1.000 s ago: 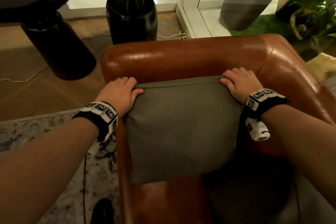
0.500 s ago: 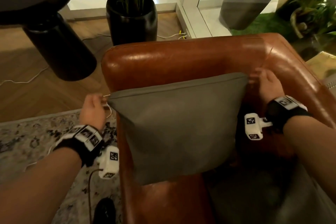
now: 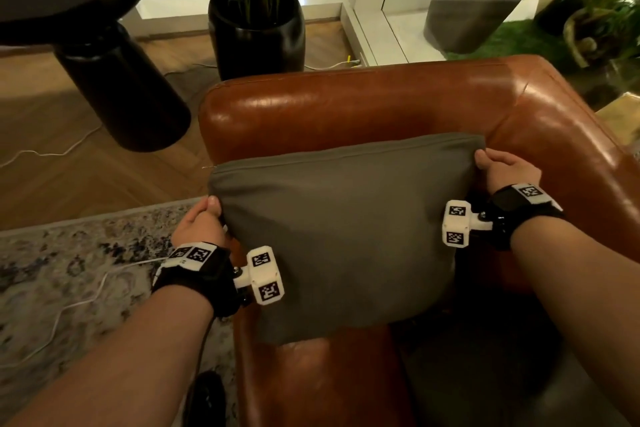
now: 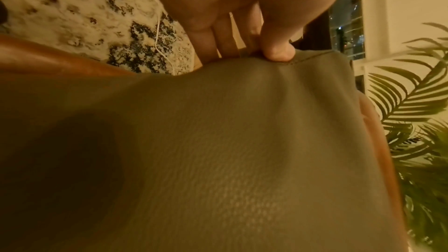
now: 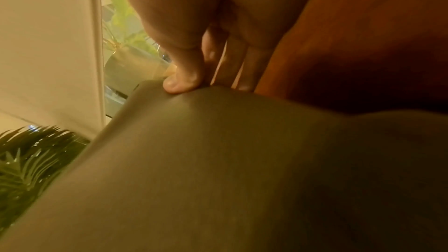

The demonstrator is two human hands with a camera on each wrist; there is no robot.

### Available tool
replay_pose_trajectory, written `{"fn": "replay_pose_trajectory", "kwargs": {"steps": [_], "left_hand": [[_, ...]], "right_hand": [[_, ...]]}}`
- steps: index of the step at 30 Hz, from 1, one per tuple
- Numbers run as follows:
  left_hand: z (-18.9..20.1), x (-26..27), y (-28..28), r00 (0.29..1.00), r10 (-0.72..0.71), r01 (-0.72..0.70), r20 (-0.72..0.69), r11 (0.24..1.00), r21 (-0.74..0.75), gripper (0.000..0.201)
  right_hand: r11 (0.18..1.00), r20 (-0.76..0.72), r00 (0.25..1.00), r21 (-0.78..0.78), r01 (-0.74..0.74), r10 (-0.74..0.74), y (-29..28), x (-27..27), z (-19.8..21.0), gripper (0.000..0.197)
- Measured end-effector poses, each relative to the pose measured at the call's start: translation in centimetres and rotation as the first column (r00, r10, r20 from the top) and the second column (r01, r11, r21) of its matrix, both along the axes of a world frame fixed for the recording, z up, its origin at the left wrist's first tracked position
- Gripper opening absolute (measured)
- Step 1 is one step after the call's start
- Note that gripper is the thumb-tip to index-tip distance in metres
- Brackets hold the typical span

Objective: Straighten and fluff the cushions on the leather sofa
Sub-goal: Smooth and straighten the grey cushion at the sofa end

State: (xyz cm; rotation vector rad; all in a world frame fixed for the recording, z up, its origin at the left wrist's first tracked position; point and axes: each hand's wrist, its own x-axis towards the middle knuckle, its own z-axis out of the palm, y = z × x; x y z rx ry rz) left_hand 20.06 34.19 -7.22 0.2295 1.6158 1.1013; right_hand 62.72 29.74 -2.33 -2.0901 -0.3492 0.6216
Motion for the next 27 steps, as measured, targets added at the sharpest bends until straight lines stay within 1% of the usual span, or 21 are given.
{"fn": "replay_pose_trajectory", "kwargs": {"steps": [2,3,4,5,6,7,8,10,11,13,15,16,17,18,19,21,22,24,25,26,27], "left_hand": [[0.2,0.5,-0.3,1.0,-0.011,0.01,0.02,1.0,0.024,0.01],[0.3,0.8,-0.3,0.999,-0.033,0.032,0.027,0.999,0.04,0.013],[0.2,0.9,-0.2,0.997,-0.062,0.059,0.046,0.996,0.062,0.021],[0.4,1.1,-0.1,0.995,-0.082,0.077,0.058,0.994,0.077,0.029],[0.5,1.1,0.1,0.994,-0.103,0.098,0.049,0.992,0.083,0.034],[0.4,1.0,0.4,0.992,-0.128,0.127,0.017,0.989,0.072,0.035],[0.1,0.7,0.7,0.99,-0.14,0.14,-0.014,0.989,0.049,0.033],[-0.1,0.0,1.2,0.992,-0.127,0.127,-0.029,0.992,-0.006,0.027],[-0.2,-0.4,1.5,0.991,-0.129,0.127,-0.031,0.991,-0.039,0.026],[-1.1,-1.6,2.4,0.994,-0.107,0.104,-0.024,0.99,-0.1,0.027],[-3.6,-2.9,3.8,0.996,-0.081,0.077,-0.025,0.99,-0.119,0.041],[-3.4,-3.0,4.0,0.994,-0.108,0.104,-0.035,0.99,-0.099,0.044],[-3.1,-2.8,4.0,0.994,-0.11,0.108,-0.023,0.99,-0.086,0.039],[-1.8,-2.1,3.5,0.993,-0.114,0.114,0.003,0.992,-0.052,0.033],[-0.9,-1.3,2.9,0.99,-0.129,0.13,0.049,0.991,-0.013,0.031],[-0.5,-0.5,1.5,0.977,-0.2,0.196,0.072,0.979,0.065,0.032],[-0.6,-0.4,0.8,0.965,-0.249,0.242,0.078,0.966,0.089,0.033],[-1.0,0.0,-0.4,0.948,-0.313,0.307,0.053,0.947,0.09,0.039],[-1.1,0.2,-0.8,0.946,-0.323,0.321,0.003,0.943,0.084,0.038],[-1.2,0.3,-0.8,0.952,-0.303,0.306,-0.047,0.949,0.081,0.037],[-1.5,0.3,-0.7,0.965,-0.25,0.255,-0.075,0.964,0.068,0.036]], "right_hand": [[0.999,-0.091,0.996,0.051,-0.001,0.006,-0.4,-0.5,0.0,0.022],[0.997,-0.154,0.988,0.081,-0.009,0.021,-0.6,-1.0,0.0,0.023],[0.994,-0.222,0.975,0.107,-0.005,0.029,-0.7,-1.0,-0.3,0.029],[0.993,-0.258,0.965,0.114,-0.015,0.044,-0.7,-0.9,-0.6,0.034],[0.996,-0.26,0.964,0.073,-0.042,0.06,-0.6,-0.8,-0.8,0.039],[0.997,-0.227,0.97,0.015,-0.081,0.083,-0.4,-0.4,-0.9,0.045],[0.991,-0.167,0.98,-0.059,-0.118,0.107,-0.1,-0.1,-0.8,0.049],[0.979,-0.051,0.992,-0.165,-0.123,0.116,0.4,0.0,0.0,0.047],[0.981,-0.032,0.993,-0.154,-0.113,0.11,0.4,0.1,0.3,0.046],[0.988,-0.039,0.994,-0.116,-0.106,0.102,0.5,0.3,0.2,0.045],[0.991,-0.076,0.993,-0.092,-0.1,0.093,0.5,0.2,0.0,0.041],[0.993,-0.104,0.991,-0.082,-0.088,0.08,0.5,0.2,0.0,0.033],[0.996,-0.119,0.991,-0.06,-0.065,0.057,0.3,0.1,0.1,0.025],[0.999,-0.145,0.989,-0.022,-0.043,0.039,0.1,-0.1,0.2,0.02],[0.999,-0.199,0.98,0.041,-0.025,0.032,-0.1,-0.1,0.0,0.022],[0.986,-0.321,0.942,0.159,-0.047,0.097,-1.2,-0.6,-0.3,0.026],[0.984,-0.369,0.92,0.165,-0.074,0.131,-1.9,-0.7,-1.0,0.029],[0.984,-0.417,0.892,0.114,-0.137,0.173,-3.2,-1.6,-1.8,0.034],[0.984,-0.39,0.903,0.071,-0.165,0.179,-3.5,-2.1,-2.1,0.033],[0.985,-0.31,0.936,0.018,-0.17,0.167,-3.6,-2.3,-2.0,0.03],[0.992,-0.23,0.965,-0.001,-0.128,0.124,-3.6,-2.3,-2.1,0.024]]}}
